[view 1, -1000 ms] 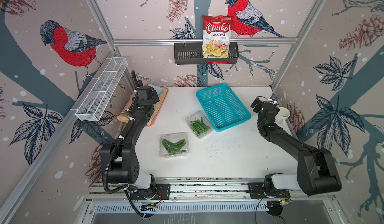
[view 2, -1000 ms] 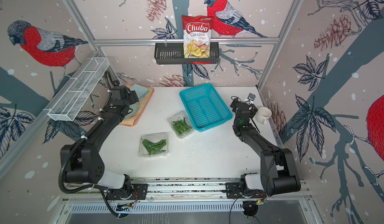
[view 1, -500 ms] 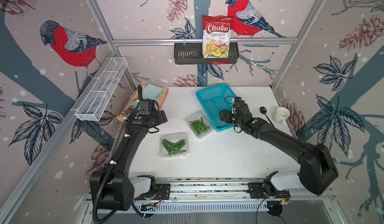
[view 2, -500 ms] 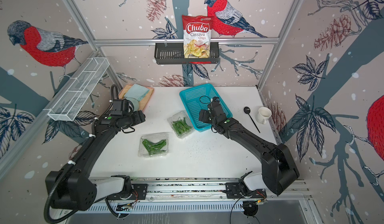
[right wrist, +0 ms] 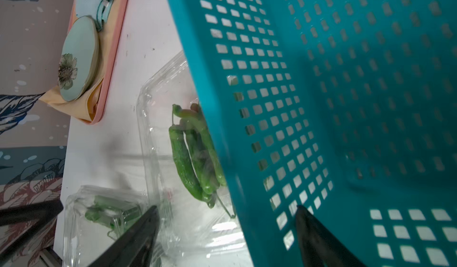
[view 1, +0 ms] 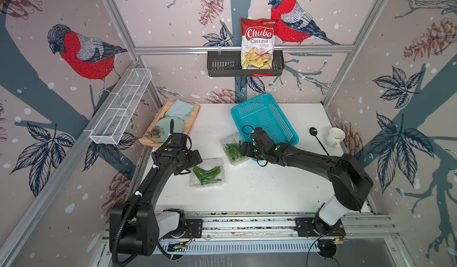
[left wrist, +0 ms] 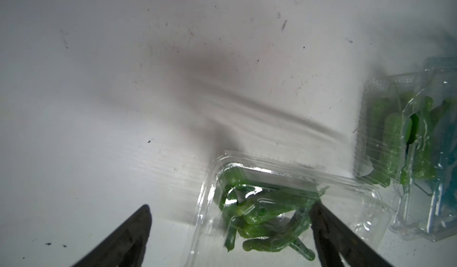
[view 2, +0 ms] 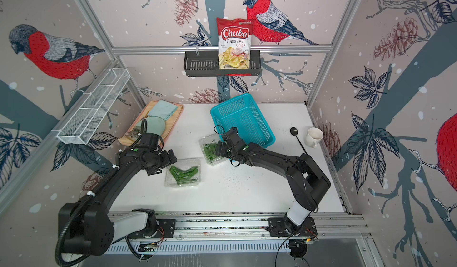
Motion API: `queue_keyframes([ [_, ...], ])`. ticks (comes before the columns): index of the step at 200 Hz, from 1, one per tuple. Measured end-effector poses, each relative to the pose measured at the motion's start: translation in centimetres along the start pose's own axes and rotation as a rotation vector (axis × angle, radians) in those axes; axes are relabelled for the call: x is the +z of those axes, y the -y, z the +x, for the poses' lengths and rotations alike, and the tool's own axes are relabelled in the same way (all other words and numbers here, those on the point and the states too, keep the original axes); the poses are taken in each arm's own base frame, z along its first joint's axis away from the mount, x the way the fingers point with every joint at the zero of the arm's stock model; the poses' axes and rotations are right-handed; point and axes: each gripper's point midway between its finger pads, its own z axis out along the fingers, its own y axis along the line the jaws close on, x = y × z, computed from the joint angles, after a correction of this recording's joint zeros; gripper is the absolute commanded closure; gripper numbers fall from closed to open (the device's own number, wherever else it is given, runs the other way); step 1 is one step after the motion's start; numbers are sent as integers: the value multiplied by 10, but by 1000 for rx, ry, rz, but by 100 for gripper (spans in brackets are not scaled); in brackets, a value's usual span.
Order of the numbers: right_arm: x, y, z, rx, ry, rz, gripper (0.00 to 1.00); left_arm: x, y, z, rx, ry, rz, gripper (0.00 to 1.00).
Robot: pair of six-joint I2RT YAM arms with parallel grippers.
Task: Take small green peppers out of containers
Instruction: Move the packing box to the center of the board, then move the basket to the center of the board.
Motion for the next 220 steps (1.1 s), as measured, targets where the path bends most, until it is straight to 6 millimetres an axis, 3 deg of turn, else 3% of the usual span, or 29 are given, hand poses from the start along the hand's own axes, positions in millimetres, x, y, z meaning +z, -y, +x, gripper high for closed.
queue_keyframes([
  [21,8,12,-18,55,19,45,24,-6,6,5,-17,8,53,4],
  [43,2,17,-40,76,53,85,24,-6,11,8,-23,16,99,4],
  [75,-6,26,-55,35,53,127,25,4,6,33,-39,-36,131,4],
  [102,-5,46,-52,-19,5,184,24,0,9,36,-37,-37,155,4],
  [120,-1,31,-49,-90,-33,165,24,-9,12,32,-33,-26,160,3],
  [144,19,4,-38,-205,-100,152,26,-24,14,28,-26,5,168,3],
  [165,34,4,-22,-243,-172,173,26,-26,7,31,-29,7,133,3],
  [220,42,20,-31,-206,-192,210,47,-7,-5,33,-41,-59,42,4],
])
